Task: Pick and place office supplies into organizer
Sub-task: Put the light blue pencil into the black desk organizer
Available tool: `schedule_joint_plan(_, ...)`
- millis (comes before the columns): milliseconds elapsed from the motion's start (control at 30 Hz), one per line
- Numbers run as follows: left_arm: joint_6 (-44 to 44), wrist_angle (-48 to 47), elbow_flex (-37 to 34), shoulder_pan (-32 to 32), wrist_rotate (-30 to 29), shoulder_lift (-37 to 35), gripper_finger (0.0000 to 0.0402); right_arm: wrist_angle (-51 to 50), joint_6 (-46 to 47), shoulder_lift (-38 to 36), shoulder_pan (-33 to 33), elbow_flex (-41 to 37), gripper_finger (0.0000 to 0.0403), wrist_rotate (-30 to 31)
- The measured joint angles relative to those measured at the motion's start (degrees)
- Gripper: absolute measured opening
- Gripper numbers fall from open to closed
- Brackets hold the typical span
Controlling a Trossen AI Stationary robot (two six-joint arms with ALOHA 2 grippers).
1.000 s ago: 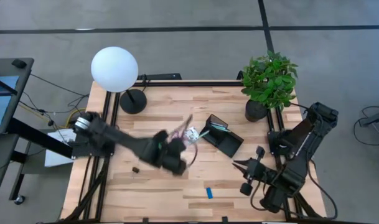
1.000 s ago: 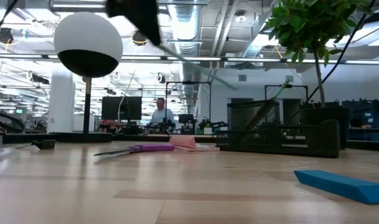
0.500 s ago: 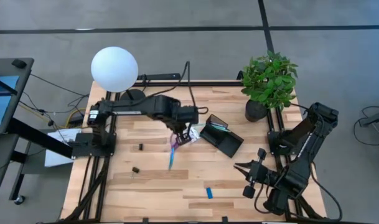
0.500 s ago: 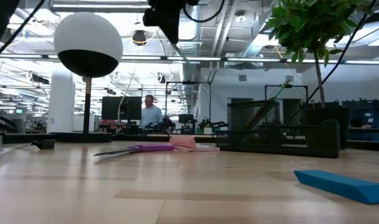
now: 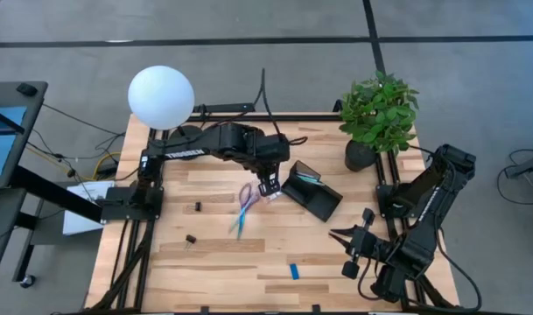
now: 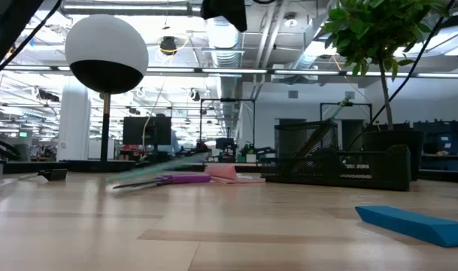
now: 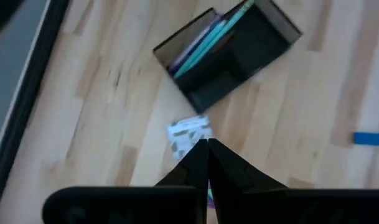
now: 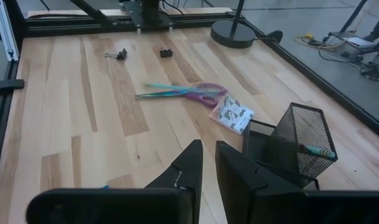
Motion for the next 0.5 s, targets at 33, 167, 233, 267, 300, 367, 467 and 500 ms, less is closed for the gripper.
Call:
schedule_joint_plan(33,0.14,-0.3,-0.28,-0.08,-0.42,0.0,0.0001,0.51,0.0,0.0,0.09,-0.23,0.004,-0.04)
schedule_joint_plan(167,-1.72,-2.37,-2.33,-2.15,-6.32,0.13,0.0,0.62,2.18,0.0,1.37,-2.47,0.004,-0.15)
schedule_joint_plan(233,-5.14,-2.95,-4.56,-3.79,-9.45,0.27,0.0,0.55,5.02,0.0,2.06,-3.89,0.004,-0.13)
schedule_joint_plan(267,-7.03,-3.06,-5.83,-4.75,-11.24,0.31,0.0,0.57,6.38,0.0,2.46,-4.69,0.004,-0.05)
schedule_joint_plan(300,-8.84,-3.5,-6.89,-5.86,-13.41,0.31,0.0,0.51,7.43,0.0,2.75,-5.5,0.004,-0.02)
schedule_joint_plan(367,-13.15,-7.0,-8.3,-8.42,-19.14,0.34,0.0,0.42,8.87,0.0,3.09,-6.77,0.004,-0.23)
schedule_joint_plan(467,-20.42,-9.42,-12.23,-12.68,-26.96,0.15,0.0,-0.68,10.86,0.02,3.09,-7.41,0.004,-0.76)
schedule_joint_plan(500,-21.68,-9.06,-14.16,-13.92,-27.94,-0.27,0.0,-0.81,11.37,0.0,3.09,-7.39,0.004,-0.89)
